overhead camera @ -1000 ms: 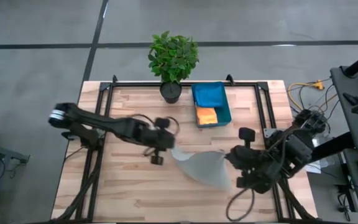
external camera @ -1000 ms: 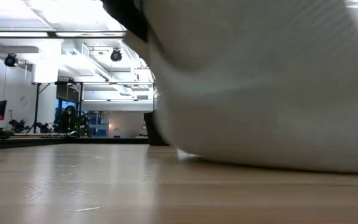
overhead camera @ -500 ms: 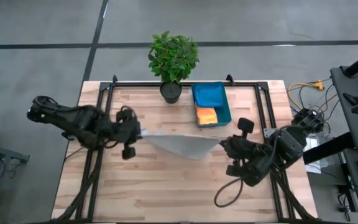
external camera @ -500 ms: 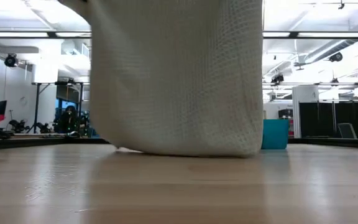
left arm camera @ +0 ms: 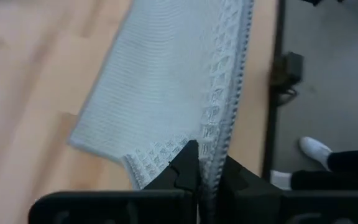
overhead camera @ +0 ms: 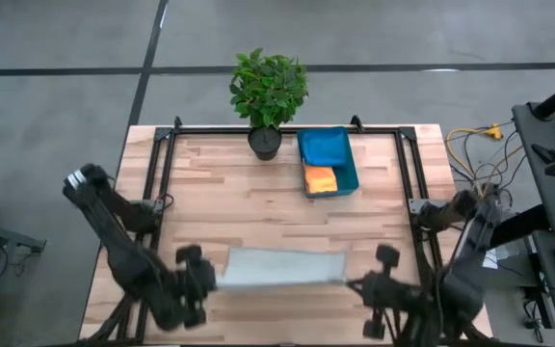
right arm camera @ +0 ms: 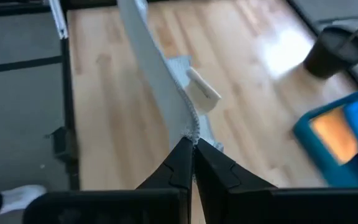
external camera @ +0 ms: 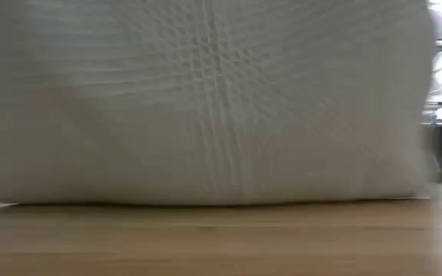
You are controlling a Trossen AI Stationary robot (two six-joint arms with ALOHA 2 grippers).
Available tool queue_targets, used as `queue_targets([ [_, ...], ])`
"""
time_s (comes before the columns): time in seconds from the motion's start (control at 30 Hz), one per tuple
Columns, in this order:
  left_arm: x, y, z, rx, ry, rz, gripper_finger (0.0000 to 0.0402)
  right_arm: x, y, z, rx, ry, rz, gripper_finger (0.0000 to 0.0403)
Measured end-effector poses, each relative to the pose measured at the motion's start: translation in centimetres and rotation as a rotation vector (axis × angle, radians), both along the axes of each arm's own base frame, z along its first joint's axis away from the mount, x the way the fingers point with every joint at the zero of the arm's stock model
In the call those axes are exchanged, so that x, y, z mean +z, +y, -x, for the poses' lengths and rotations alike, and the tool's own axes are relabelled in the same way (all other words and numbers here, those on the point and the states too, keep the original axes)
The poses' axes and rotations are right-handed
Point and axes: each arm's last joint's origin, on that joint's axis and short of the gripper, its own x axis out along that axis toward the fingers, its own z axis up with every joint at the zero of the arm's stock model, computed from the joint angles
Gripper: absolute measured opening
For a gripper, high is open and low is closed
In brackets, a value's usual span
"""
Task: Fold microfiber towels
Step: Fold the gray microfiber towel
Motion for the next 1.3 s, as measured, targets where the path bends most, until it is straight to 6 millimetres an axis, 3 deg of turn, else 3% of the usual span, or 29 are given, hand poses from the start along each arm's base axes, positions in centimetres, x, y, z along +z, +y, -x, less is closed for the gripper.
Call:
queue_targets([
  [0.17,-0.9,-4.3,-1.3,-0.008,-0.031,0.085,0.0,-2.3,3.5,0.4,-0.048,-0.022,-0.114,0.0008],
  [0.3,1.4,-5.7,-2.0,-0.016,-0.14,0.218,0.0,-1.6,5.3,0.0,-0.024,-0.123,-0.291,0.0008],
  [0.5,5.7,-4.8,-1.4,-0.021,-0.248,0.307,0.0,0.1,5.7,-0.5,-0.022,-0.215,-0.464,0.0008],
  [0.63,8.4,-3.2,-0.2,-0.039,-0.311,0.359,0.0,2.4,4.8,-0.1,-0.035,-0.311,-0.546,0.0008],
  [0.73,9.3,-1.7,0.8,-0.04,-0.323,0.325,0.0,3.2,3.6,0.2,-0.071,-0.337,-0.536,0.0008],
  [0.83,8.4,-0.1,1.8,-0.015,-0.269,0.208,0.0,2.5,1.7,0.3,-0.173,-0.271,-0.478,0.0008],
  [1.0,5.2,3.1,2.2,0.101,-0.111,0.032,0.0,-0.3,-1.0,-0.5,-0.363,-0.119,-0.391,0.0008],
  [1.3,-2.1,7.9,1.9,0.18,0.001,-0.067,0.0,-6.5,-5.0,-5.0,-0.411,-0.014,-0.432,0.0008],
])
